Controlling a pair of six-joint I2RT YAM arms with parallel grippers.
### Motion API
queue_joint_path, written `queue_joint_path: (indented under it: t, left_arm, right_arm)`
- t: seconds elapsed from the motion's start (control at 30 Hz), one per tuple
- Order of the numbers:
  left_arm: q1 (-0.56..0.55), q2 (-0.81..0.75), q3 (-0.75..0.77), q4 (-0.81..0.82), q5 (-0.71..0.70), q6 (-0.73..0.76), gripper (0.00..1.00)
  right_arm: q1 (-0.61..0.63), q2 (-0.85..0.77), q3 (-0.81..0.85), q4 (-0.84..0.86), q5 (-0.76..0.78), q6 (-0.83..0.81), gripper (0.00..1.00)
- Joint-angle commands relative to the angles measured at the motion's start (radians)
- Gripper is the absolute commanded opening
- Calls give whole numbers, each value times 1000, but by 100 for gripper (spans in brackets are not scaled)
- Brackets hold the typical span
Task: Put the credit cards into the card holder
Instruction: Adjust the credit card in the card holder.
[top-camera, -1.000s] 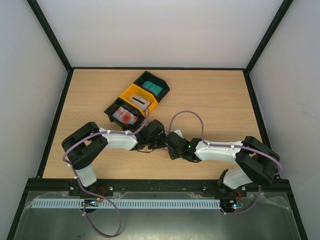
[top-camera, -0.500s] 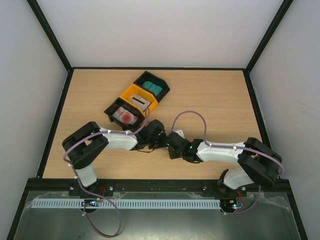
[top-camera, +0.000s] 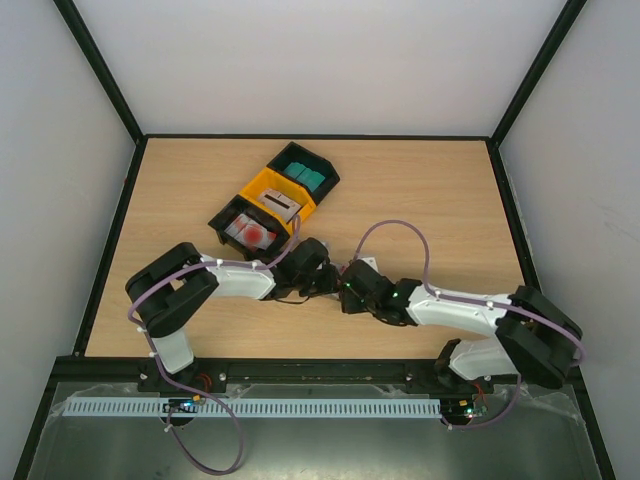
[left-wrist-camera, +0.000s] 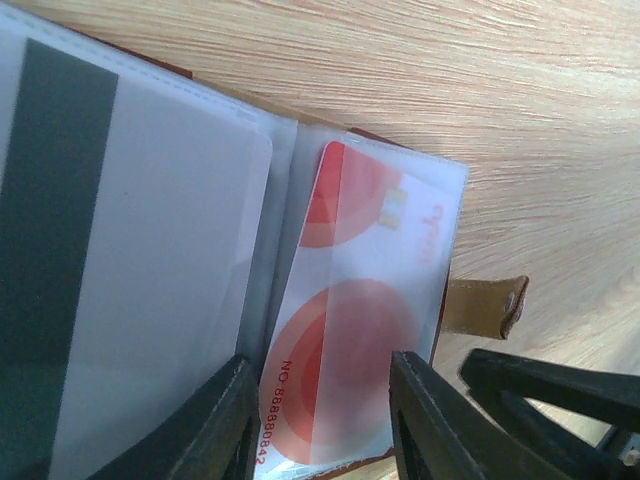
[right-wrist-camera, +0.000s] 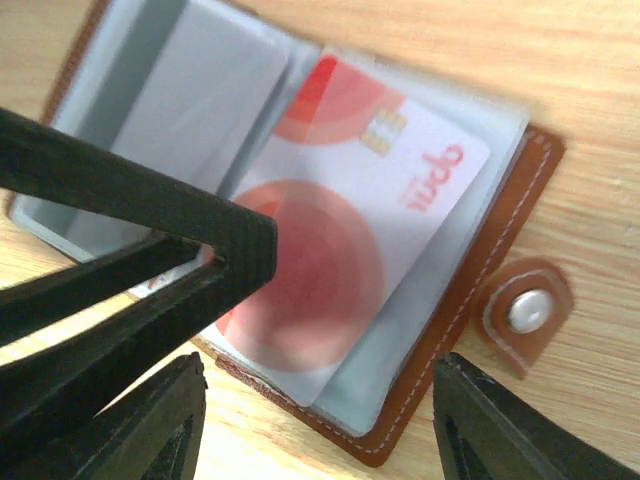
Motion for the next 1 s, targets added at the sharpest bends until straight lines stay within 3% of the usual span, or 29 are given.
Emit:
queue_joint_path:
  t: [0.0,0.17,0.33,0.67,0.77,0.97]
  left_arm:
    - [-4,4,16,-53,-27,15,40]
    - [-7,2,22,-66,-30,21,43]
    - [-17,12,43,-95,-43,30,39]
    - [-49,19,105,-245,-177,40,41]
    - [-55,31,120,-267,-190,51,46]
    - [-79,90,191,-352,-223,93,45]
  right_arm:
    - [-10,-111,-18,12,76,45,63]
    - [-14,-186,-45,-6,149,89,63]
    - [-35,-159,-37,-56,195,142,61]
    - [-83,-80,-70,-4,29,153,56]
    - [-89,-48,-71,7,14,152,55]
    - [-100,-17,-76,33,-6,155,53]
